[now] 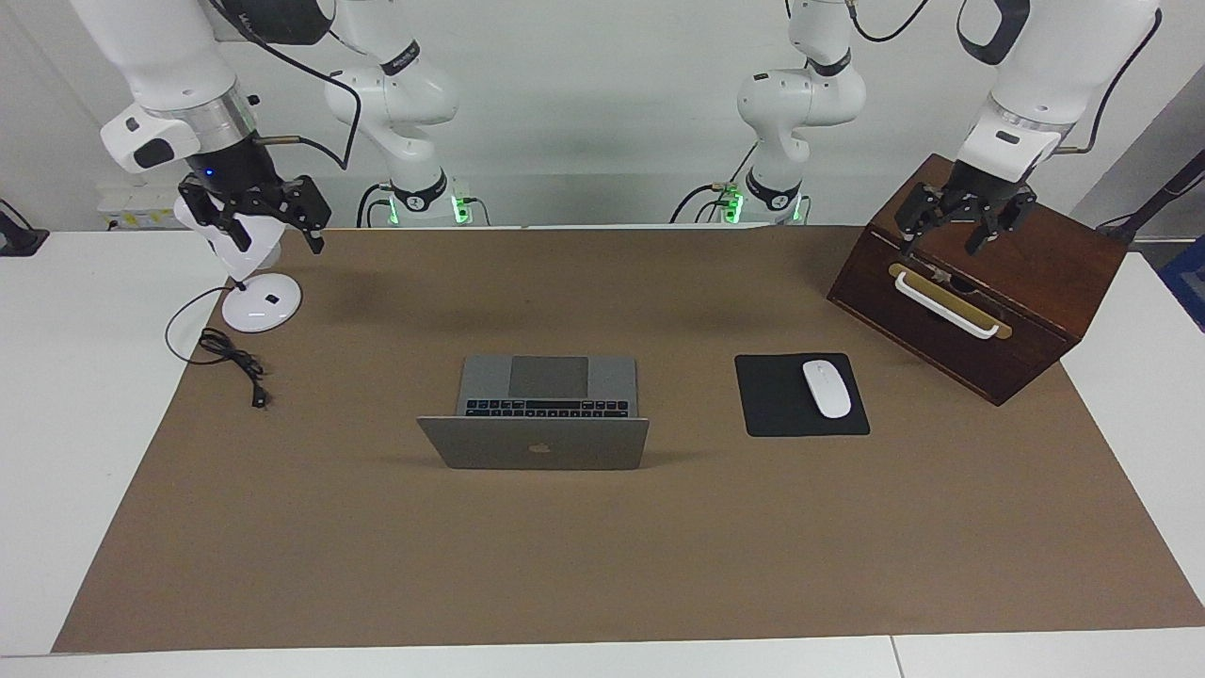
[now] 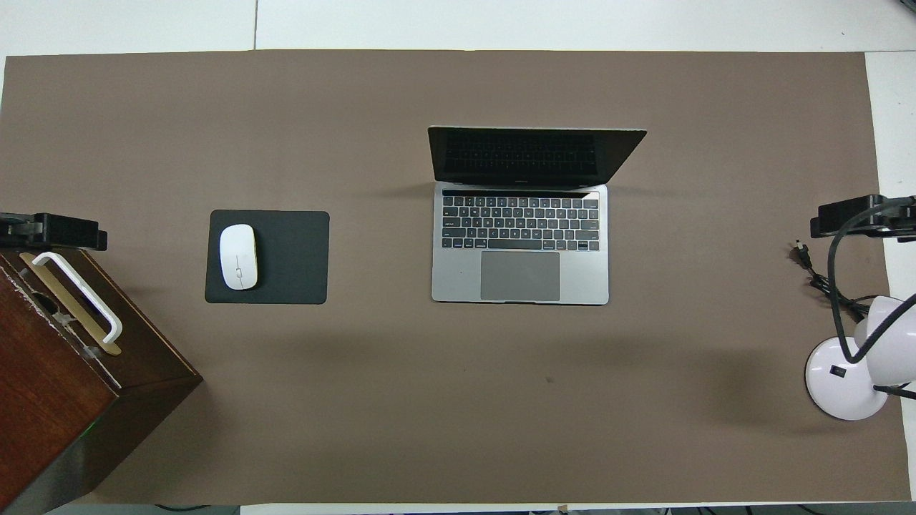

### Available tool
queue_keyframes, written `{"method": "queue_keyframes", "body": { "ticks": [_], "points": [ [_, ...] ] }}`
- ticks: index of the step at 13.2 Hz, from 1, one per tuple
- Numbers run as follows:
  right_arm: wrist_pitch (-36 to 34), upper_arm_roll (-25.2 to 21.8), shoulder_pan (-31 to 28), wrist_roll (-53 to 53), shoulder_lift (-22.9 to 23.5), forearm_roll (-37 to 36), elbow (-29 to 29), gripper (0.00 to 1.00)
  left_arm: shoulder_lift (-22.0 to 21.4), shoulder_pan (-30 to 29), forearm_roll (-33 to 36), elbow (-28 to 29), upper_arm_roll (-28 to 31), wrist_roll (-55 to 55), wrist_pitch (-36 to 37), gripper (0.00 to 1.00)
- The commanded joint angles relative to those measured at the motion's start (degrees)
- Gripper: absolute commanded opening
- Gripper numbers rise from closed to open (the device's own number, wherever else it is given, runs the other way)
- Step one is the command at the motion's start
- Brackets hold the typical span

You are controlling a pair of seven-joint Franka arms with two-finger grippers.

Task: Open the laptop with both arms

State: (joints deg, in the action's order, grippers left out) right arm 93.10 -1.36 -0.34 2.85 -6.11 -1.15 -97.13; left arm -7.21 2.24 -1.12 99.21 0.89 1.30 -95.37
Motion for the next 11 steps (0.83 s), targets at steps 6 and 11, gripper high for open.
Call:
{"method": "queue_keyframes", "body": {
  "ticks": [6,11],
  "points": [
    [-1.34,0.22,-0.81,-0.92,0.83,-1.67,1.06,1.0,2.99,-0.22,0.51,-6.83,-0.45,-1.48,8.18,1.0],
    [-1.78,0.22,-0.81,-0.57,0.75,-1.49,0.98,1.0,2.73,-0.31,0.51,-6.13,-0.45,-1.39,7.48,1.0]
  ]
}}
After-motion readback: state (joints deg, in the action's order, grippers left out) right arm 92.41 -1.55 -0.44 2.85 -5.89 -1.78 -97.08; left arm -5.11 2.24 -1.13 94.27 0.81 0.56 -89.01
